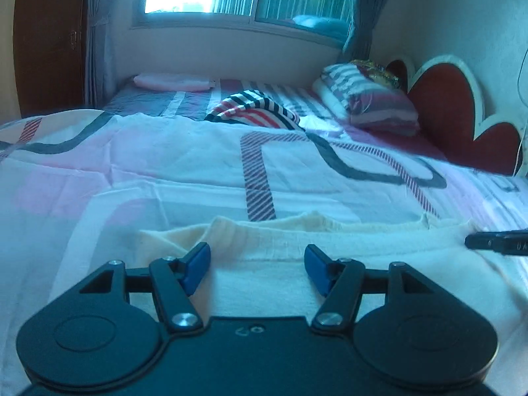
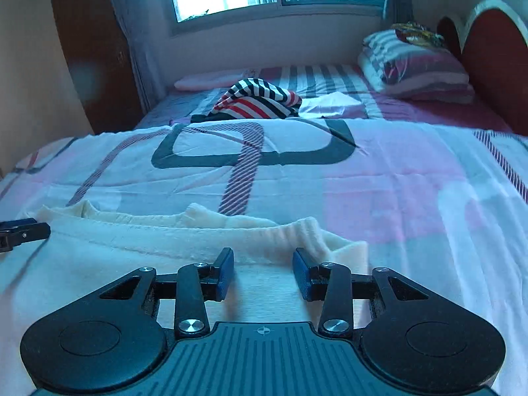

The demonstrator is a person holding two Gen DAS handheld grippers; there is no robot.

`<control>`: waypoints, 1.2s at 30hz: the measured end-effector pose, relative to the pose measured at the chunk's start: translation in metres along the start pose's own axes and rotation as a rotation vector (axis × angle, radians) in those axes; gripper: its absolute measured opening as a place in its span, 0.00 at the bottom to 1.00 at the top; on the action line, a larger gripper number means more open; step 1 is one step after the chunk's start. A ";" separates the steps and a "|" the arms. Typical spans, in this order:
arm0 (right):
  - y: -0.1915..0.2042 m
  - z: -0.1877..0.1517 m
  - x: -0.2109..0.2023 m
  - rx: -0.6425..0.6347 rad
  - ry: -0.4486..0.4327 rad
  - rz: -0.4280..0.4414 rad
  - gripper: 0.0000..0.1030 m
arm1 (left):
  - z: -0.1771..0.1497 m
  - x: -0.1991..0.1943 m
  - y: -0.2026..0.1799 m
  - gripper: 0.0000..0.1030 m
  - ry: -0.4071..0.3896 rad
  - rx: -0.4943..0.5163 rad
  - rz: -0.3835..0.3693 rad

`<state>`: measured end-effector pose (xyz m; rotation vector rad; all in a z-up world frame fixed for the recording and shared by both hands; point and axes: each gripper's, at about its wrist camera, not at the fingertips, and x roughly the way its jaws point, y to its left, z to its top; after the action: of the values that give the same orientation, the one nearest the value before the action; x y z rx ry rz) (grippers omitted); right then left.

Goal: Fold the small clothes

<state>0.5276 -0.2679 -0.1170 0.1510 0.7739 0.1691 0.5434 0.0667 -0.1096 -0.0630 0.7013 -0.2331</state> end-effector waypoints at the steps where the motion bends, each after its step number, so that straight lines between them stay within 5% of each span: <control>1: 0.005 0.002 -0.003 -0.015 0.000 -0.018 0.39 | 0.002 -0.003 -0.004 0.60 0.004 0.001 0.019; 5: 0.038 -0.004 -0.028 -0.059 -0.039 0.073 0.39 | 0.000 -0.030 -0.044 0.66 -0.070 0.067 -0.034; 10: 0.072 -0.028 -0.013 -0.152 0.008 0.051 0.41 | -0.028 -0.005 -0.082 0.67 0.046 0.158 -0.041; 13: 0.069 -0.019 -0.021 -0.090 0.022 0.041 0.41 | -0.025 -0.015 -0.081 0.67 0.046 0.142 -0.043; 19: 0.103 -0.046 -0.048 -0.196 0.028 0.136 0.41 | -0.042 -0.050 -0.088 0.67 0.029 0.088 -0.089; 23: 0.096 -0.056 -0.045 -0.181 0.025 0.108 0.41 | -0.056 -0.047 -0.083 0.69 0.031 0.109 -0.053; 27: 0.046 -0.059 -0.061 -0.088 0.022 -0.054 0.41 | -0.058 -0.063 -0.050 0.68 0.010 0.096 0.068; 30: 0.032 -0.058 -0.070 -0.051 0.024 -0.032 0.41 | -0.057 -0.068 -0.037 0.67 0.023 0.074 0.057; 36: 0.084 -0.073 -0.109 -0.081 -0.009 0.098 0.41 | -0.072 -0.101 -0.082 0.67 -0.001 0.112 0.014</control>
<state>0.3911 -0.2031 -0.0777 0.1125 0.7499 0.2918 0.4066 0.0122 -0.0902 0.0482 0.6869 -0.2585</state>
